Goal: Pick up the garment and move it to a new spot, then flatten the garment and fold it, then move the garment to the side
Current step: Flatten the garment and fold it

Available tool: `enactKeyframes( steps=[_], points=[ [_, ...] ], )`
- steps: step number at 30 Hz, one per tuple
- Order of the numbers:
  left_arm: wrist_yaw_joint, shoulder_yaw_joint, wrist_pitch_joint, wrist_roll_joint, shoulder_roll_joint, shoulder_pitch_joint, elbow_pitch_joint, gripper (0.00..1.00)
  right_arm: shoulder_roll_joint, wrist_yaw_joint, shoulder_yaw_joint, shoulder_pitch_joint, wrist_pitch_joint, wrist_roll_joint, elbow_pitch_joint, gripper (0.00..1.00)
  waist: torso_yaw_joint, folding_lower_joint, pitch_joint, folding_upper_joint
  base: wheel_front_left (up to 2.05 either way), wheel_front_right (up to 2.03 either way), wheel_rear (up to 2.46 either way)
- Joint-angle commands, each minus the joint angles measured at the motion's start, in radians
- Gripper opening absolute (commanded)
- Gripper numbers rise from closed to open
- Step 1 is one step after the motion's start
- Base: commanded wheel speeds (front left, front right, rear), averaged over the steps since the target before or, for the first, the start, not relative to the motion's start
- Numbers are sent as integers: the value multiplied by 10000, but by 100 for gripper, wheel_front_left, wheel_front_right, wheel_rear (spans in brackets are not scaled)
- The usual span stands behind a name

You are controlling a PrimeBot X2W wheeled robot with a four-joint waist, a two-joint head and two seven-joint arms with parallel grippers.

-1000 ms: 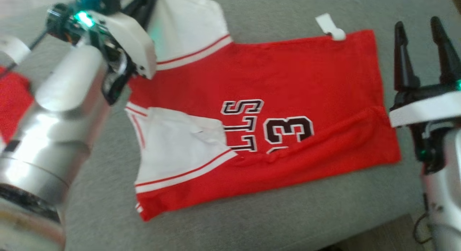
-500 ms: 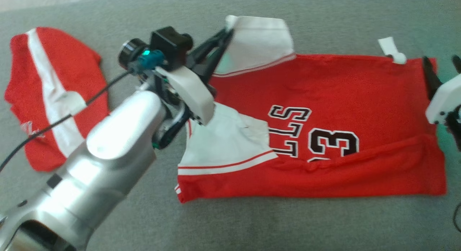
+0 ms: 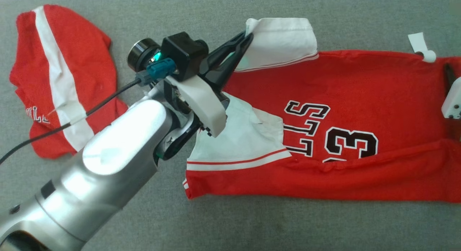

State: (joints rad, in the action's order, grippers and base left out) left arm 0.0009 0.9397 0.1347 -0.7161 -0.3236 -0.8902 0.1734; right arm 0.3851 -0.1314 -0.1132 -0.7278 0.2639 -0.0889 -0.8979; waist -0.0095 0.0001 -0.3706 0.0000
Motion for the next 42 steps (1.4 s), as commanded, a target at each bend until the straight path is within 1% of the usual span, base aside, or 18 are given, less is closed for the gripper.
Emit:
enactKeyframes(
  steps=[1, 6, 7, 8, 10, 14, 17, 18, 21, 26, 33, 36, 42],
  points=[
    [84, -358, 56, 54, -261, -195, -414, 0, 69, 7, 67, -254, -39, 75, 74, 100, 10, -1, -44, 0, 0, 0, 0],
    [216, -380, 178, 25, -308, -219, -714, 0, -99, 7, 268, -557, 115, 381, -670, 99, -29, -1, -94, 0, 0, 0, 0],
    [235, -403, 188, 15, -331, -233, -739, 0, -136, 7, 330, -602, 184, 393, -790, 44, -42, -1, -92, 0, 0, 0, 0],
    [257, -424, 192, 18, -360, -250, -750, 0, -159, 7, 398, -647, 197, 398, -869, 0, -54, -1, -86, 0, 0, 0, 0],
    [309, -468, 188, 25, -420, -267, -732, 0, -183, 7, 459, -749, 83, 348, -946, 0, -92, -1, -51, 0, 0, 0, 0],
    [447, -621, 92, -19, -519, -241, -569, 0, -220, 7, 436, -1000, -482, 92, -931, 0, -184, -1, 102, 0, 0, 0, 0],
    [552, -790, -49, -75, -584, -233, -333, 0, -223, 7, 553, -1191, -886, -227, -827, 0, -261, -1, 249, 0, 0, 0, 0],
    [618, -916, -182, -79, -626, -275, -137, 0, -223, 7, 695, -1319, -1153, -490, -692, 0, -311, -1, 317, 0, 0, 0, 0],
    [692, -1104, -401, -90, -623, -398, 207, 0, -198, 7, 859, -1509, -1483, -959, -450, 0, -371, -1, 353, 0, 0, 0, 0],
    [693, -1288, -666, -56, -523, -752, 781, 0, -132, 7, 1083, -1788, -1851, -1469, -118, 0, -423, -1, 242, 0, 0, 0, 0],
    [597, -1574, -1348, 140, 6, -1922, 2466, 0, -44, 7, 1302, -2417, -2488, -2352, 263, 0, -421, -1, -157, 0, 0, 0, 0],
    [681, -1686, -1981, 398, 290, -2497, 3382, 0, -23, 7, 1303, -2695, -2760, -2658, 258, 0, -422, -1, -281, 0, 0, 0, 0],
    [515, -1666, -3118, 681, 917, -3209, 5069, 0, -22, 7, 1582, -2980, -3101, -3084, 115, 0, -392, -1, -302, 0, 0, 0, 0]
  ],
)
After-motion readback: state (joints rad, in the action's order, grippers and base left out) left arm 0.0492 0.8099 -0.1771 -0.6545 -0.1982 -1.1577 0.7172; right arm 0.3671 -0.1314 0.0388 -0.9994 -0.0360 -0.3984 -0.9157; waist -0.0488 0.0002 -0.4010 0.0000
